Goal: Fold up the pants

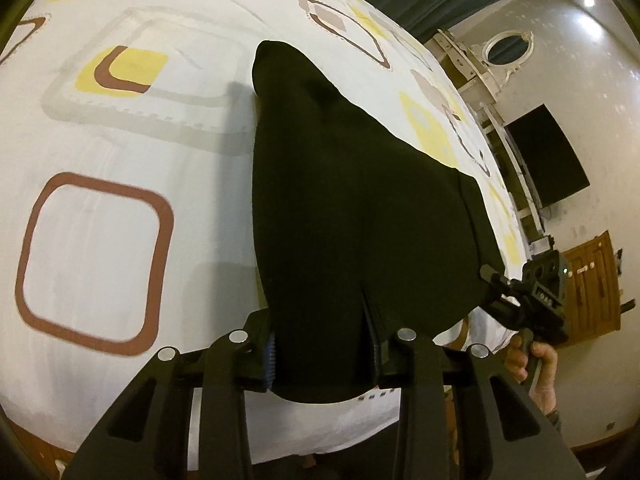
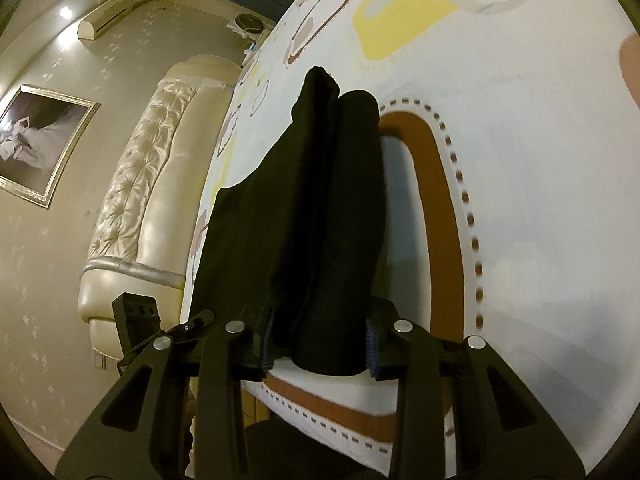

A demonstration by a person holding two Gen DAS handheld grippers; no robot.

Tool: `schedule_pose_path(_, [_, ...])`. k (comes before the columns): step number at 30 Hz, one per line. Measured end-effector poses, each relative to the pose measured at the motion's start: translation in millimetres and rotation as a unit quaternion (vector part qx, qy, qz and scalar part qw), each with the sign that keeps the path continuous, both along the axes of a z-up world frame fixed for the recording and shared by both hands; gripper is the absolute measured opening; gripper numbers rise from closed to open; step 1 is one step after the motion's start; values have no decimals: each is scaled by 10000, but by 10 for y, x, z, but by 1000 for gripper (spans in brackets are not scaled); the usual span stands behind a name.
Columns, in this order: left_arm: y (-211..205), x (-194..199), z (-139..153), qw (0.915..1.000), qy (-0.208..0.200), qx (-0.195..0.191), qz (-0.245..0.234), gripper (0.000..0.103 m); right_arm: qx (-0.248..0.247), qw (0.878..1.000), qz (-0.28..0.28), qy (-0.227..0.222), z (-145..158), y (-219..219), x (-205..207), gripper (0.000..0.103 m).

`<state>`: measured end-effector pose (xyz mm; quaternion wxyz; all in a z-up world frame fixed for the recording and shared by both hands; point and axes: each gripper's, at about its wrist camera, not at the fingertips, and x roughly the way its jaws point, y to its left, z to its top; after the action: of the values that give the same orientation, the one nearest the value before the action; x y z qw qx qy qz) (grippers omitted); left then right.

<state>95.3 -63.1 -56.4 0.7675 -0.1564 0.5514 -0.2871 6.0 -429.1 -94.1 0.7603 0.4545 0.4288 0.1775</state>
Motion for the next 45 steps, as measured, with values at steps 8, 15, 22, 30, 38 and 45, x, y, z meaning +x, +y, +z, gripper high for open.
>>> schedule_pose_path(8, [39, -41, -90, 9999, -98, -18, -11, 35, 81, 10000, -8, 53, -108, -1, -89, 33])
schedule_pose_path(15, [25, -103, -90, 9998, -198, 6, -32, 35, 136, 9999, -34, 67, -160, 5, -102, 33])
schedule_pose_path(22, [23, -145, -92, 9996, -271, 26, -39, 35, 170, 9998, -41, 34, -179, 16, -104, 33])
schedule_pose_path(30, [37, -149, -94, 9996, -280, 30, -40, 35, 215, 9998, -45, 15, -210, 17, -94, 33])
schedule_pose_path(38, [27, -169, -84, 9996, -258, 70, -6, 35, 244, 9997, -61, -23, -222, -1, -114, 33])
schedule_pose_path(45, [50, -199, -90, 9996, -271, 100, -14, 35, 277, 9996, 1, -54, -177, -14, -135, 33])
